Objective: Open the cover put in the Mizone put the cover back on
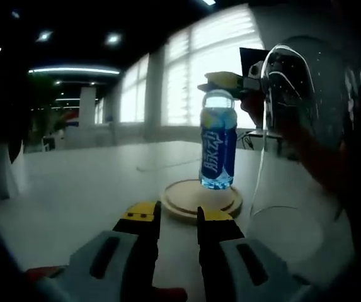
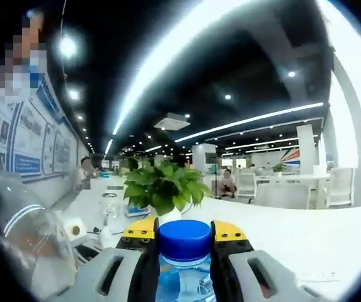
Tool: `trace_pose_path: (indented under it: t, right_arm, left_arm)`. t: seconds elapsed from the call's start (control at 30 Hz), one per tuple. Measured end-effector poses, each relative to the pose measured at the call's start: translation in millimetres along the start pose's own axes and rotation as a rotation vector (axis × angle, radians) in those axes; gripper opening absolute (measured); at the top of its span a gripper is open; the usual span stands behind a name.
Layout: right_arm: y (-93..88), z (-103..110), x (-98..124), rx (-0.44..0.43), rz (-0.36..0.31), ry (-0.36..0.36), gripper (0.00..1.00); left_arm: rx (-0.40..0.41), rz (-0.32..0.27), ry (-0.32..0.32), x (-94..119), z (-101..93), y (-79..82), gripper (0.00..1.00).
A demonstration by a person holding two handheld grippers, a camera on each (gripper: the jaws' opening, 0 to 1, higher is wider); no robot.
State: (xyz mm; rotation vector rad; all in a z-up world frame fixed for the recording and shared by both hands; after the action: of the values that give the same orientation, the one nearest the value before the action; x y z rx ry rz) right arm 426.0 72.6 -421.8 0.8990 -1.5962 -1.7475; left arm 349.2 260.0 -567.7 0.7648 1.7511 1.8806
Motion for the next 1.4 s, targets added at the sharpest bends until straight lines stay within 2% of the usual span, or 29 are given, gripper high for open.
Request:
trace_pose_path:
  t: [0.13, 0.7, 0.73, 1.07, 1.4]
  right_arm:
    - [-4.0, 7, -6, 0.023, 0.005, 0.012, 0.23]
    - [-14.9, 4, -13, 0.002, 0.014, 0.008, 0.23]
    - [-14.3, 4, -13, -0.008, -0.004, 0.007, 0.23]
    - [-18.6, -2, 2, -0.04, 0.0, 0.024, 0.24]
    - [-19.0, -2, -3, -0.056, -0.018, 0.032, 0.25]
  left_arm:
    - [0.003, -0.005, 0.0, 0, -0.9, 1.4, 0.18]
    - [0.004, -0.007, -0.009, 1, -1.6, 2.3, 0.18]
    - [0.006, -0.008, -0.009, 1, -2.1, 2.5, 0.18]
    - [0.02, -0.015, -0.007, 0, -2.1, 3.0, 0.18]
    - [0.02, -0.022, -0.007, 1, -1.9, 4.8, 0.18]
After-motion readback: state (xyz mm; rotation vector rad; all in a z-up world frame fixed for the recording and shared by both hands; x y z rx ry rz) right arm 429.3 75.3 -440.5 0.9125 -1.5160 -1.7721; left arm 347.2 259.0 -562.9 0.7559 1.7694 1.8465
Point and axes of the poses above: the point that each gripper's makers call its tool centre point, and the gripper's own axes: x roughly backward along the fingers, z roughly to its left, y roughly out of its top, the point moved 5 cm from there along x, roughly backward along the fingers, and after that the axes turned 3 degrees about -x, right-handed, at the moved point
